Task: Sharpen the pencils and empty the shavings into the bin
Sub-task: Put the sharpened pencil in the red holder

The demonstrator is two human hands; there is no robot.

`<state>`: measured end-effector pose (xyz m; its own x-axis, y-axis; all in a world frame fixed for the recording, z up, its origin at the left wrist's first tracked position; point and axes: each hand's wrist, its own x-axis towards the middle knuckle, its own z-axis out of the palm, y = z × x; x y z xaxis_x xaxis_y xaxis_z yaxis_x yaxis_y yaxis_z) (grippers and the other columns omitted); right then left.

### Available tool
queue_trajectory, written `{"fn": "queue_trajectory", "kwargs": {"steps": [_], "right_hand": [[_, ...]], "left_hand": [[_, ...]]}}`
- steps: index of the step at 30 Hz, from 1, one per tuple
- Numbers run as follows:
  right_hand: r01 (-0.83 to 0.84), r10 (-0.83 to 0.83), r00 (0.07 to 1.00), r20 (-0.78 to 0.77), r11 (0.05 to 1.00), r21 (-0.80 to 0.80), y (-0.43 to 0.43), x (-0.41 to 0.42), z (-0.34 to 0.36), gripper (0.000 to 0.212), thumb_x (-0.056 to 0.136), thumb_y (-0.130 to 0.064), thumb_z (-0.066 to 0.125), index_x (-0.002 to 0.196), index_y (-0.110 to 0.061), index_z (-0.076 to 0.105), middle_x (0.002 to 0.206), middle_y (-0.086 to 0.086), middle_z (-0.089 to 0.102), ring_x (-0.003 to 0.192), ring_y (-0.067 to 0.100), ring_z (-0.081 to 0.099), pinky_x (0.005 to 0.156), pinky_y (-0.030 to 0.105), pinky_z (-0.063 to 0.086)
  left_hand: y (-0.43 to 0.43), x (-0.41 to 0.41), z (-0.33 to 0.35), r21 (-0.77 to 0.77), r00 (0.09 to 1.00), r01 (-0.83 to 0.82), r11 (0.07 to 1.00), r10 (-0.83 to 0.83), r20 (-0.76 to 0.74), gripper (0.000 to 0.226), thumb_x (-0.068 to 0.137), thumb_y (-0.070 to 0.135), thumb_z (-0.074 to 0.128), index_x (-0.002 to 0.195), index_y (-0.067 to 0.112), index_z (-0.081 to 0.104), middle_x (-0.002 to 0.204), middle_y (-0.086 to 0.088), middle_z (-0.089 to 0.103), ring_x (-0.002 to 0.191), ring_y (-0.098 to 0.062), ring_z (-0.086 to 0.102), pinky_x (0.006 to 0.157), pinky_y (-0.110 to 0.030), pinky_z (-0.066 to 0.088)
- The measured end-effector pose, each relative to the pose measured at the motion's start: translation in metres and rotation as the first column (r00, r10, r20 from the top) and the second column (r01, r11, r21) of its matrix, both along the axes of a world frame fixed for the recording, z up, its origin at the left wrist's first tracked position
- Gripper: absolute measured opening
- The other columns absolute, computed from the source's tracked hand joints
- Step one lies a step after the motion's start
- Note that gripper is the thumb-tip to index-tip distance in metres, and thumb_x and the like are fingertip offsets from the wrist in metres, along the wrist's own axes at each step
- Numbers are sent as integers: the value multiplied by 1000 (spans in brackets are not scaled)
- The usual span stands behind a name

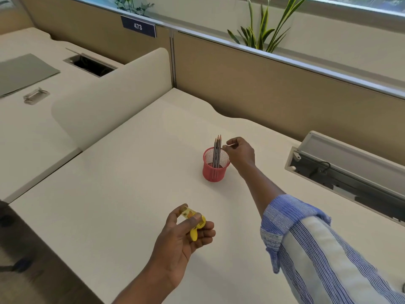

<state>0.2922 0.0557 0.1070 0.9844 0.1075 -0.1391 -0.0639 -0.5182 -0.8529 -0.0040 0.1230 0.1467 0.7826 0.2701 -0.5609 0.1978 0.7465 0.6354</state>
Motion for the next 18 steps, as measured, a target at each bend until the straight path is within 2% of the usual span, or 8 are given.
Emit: {"fn": "queue_trajectory", "kwargs": {"steps": [4, 7, 10, 13, 15, 18], "right_hand": [[19, -23, 999, 49, 997, 79, -17, -13, 18, 16, 91, -32, 73, 101, -20, 69, 90, -10, 69, 88, 16, 66, 82, 36, 54], [-39, 37, 999, 14, 979, 202, -34, -42, 39, 15, 94, -33, 71, 100, -19, 70, 98, -3, 74, 91, 14, 66, 80, 33, 53], [-184, 235, 964, -121, 924, 334, -56, -89, 56, 24, 101, -33, 64, 109, -12, 70, 112, 12, 75, 93, 20, 69, 75, 34, 54], [-289, 446, 849, -282, 840, 459, -85, -146, 63, 35, 106, -37, 52, 122, -10, 68, 122, 13, 73, 93, 23, 71, 79, 39, 56], [-324, 509, 801, -315, 811, 487, -107, -178, 64, 37, 107, -39, 49, 123, -14, 71, 122, 11, 74, 97, 22, 71, 83, 41, 57], [-351, 509, 813, -284, 817, 458, -140, -215, 66, 35, 105, -45, 50, 119, -22, 74, 117, 5, 75, 103, 18, 70, 87, 37, 56]], "left_hand": [[-4, -2, 5, 13, 999, 52, 999, -52, -7, 74, 72, 16, 80, 140, 17, 49, 95, -34, 74, 76, -39, 73, 65, -40, 63], [-4, -3, 15, 49, 985, 170, 984, -169, -16, 72, 72, 12, 84, 136, 16, 53, 85, -29, 70, 66, -35, 67, 58, -39, 58], [-5, -1, 30, 101, 934, 358, 928, -357, -27, 48, 66, 26, 78, 109, 11, 62, 72, -17, 63, 57, -29, 59, 53, -34, 50], [-10, 2, 45, 122, 851, 525, 842, -519, -76, 24, 71, 26, 71, 89, 13, 63, 66, -12, 57, 52, -25, 53, 50, -30, 45], [-16, 5, 52, 138, 788, 615, 776, -602, -129, 13, 72, 27, 69, 74, 15, 65, 63, -10, 55, 50, -23, 51, 47, -28, 43], [-30, 8, 59, 143, 667, 745, 652, -719, -195, 14, 75, 30, 67, 65, 20, 69, 62, -6, 53, 50, -19, 48, 46, -25, 40]]}}
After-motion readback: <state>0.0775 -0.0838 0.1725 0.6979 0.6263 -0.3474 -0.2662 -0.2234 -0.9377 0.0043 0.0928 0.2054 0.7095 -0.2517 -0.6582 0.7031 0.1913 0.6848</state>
